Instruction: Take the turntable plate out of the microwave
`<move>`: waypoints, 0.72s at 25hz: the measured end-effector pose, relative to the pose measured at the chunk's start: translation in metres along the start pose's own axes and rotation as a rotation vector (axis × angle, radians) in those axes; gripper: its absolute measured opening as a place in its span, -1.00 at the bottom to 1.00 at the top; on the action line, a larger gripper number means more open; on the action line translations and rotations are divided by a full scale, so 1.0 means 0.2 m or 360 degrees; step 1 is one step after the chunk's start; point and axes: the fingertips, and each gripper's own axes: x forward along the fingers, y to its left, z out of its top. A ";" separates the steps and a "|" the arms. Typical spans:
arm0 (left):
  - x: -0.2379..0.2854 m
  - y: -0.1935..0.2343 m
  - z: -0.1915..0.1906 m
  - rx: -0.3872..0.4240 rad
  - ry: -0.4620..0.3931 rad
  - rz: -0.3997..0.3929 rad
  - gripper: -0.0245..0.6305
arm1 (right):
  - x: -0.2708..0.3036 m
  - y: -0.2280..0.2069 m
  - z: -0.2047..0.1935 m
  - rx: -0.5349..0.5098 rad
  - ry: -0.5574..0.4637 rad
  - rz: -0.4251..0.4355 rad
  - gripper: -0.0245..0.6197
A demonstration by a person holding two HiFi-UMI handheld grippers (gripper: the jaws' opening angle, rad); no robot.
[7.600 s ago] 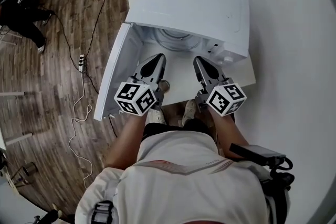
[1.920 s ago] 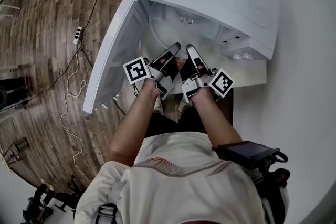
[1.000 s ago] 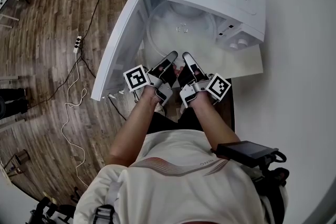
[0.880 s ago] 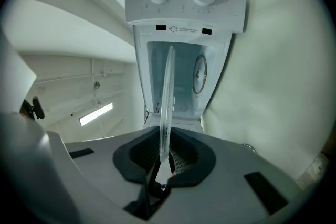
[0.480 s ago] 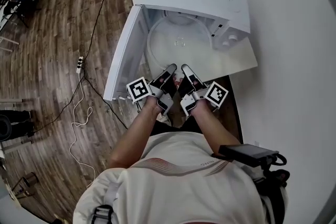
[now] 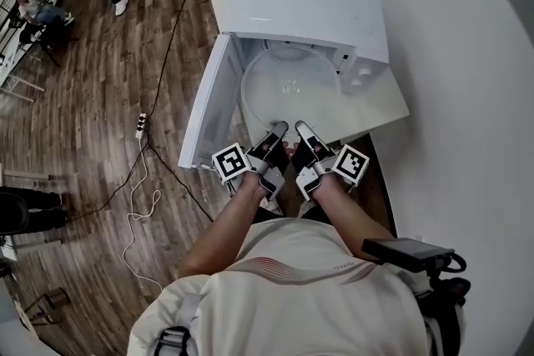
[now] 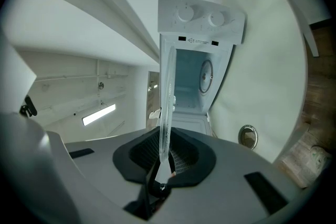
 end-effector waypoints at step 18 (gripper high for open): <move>-0.03 -0.16 -0.06 0.0117 -0.0137 -0.0032 -0.77 | -0.05 0.15 0.00 -0.0027 0.0153 0.0114 -0.80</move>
